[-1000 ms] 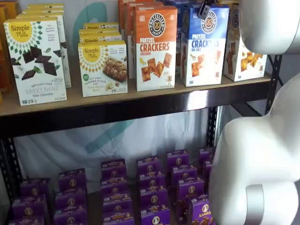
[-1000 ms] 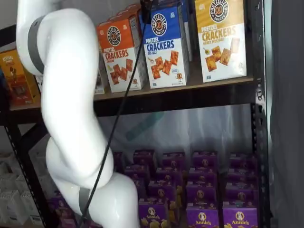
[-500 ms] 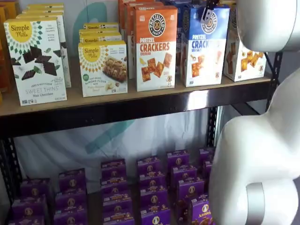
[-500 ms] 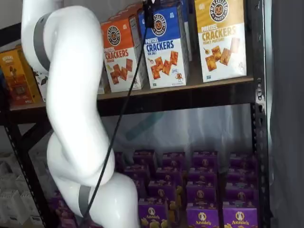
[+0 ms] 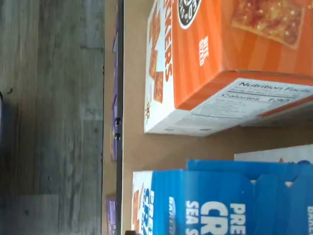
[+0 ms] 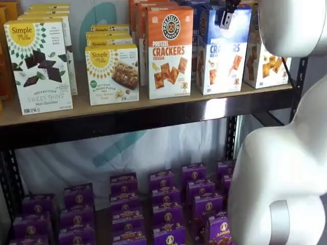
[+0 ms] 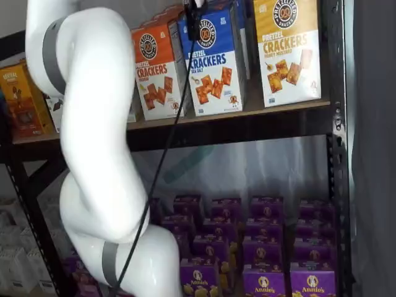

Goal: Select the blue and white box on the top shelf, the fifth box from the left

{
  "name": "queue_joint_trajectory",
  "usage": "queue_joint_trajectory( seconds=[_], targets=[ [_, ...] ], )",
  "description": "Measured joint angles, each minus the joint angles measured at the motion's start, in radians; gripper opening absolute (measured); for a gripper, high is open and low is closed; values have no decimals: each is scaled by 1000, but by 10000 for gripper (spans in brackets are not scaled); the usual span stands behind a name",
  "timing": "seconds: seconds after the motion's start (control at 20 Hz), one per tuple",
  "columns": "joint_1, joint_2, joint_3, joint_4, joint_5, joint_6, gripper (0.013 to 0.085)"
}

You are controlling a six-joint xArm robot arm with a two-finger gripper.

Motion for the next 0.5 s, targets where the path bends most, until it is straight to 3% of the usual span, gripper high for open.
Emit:
queue_joint_trajectory(
  seconds=[0.5],
  targets=[
    [5, -25, 19, -14, -1, 2, 850]
  ],
)
